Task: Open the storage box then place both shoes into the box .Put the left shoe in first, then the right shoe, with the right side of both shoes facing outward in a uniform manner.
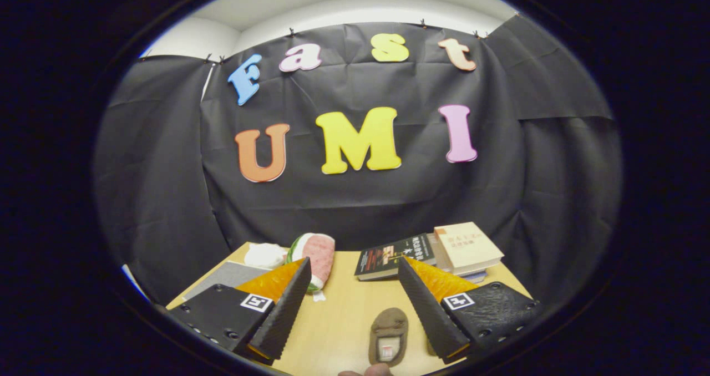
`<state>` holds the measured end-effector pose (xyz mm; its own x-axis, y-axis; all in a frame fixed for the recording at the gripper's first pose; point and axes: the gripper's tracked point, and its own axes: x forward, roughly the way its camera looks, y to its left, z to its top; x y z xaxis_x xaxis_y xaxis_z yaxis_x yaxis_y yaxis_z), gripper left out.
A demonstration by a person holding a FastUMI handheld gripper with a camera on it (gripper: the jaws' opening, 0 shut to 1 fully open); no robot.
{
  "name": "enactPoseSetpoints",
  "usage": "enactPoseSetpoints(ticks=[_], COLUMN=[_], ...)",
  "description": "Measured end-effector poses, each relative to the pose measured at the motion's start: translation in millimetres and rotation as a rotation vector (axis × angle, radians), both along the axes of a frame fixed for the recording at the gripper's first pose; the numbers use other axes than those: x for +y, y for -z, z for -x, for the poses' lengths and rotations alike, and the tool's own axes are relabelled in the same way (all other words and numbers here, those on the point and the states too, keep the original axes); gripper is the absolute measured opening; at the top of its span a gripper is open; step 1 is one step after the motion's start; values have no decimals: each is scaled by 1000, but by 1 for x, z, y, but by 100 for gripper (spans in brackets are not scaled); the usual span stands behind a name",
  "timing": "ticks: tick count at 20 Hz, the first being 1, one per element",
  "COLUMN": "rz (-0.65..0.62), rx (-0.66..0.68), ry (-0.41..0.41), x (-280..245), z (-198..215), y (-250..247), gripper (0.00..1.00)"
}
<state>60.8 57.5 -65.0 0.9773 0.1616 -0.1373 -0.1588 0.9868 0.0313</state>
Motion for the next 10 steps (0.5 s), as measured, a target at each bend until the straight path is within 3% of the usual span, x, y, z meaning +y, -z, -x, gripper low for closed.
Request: enactPoseSetpoints(ticks=[5,10], rz=[-35,-83], rx=[109,223], ry=[-154,-247], x=[67,119], z=[-25,-44], y=[70,128], gripper=[96,96])
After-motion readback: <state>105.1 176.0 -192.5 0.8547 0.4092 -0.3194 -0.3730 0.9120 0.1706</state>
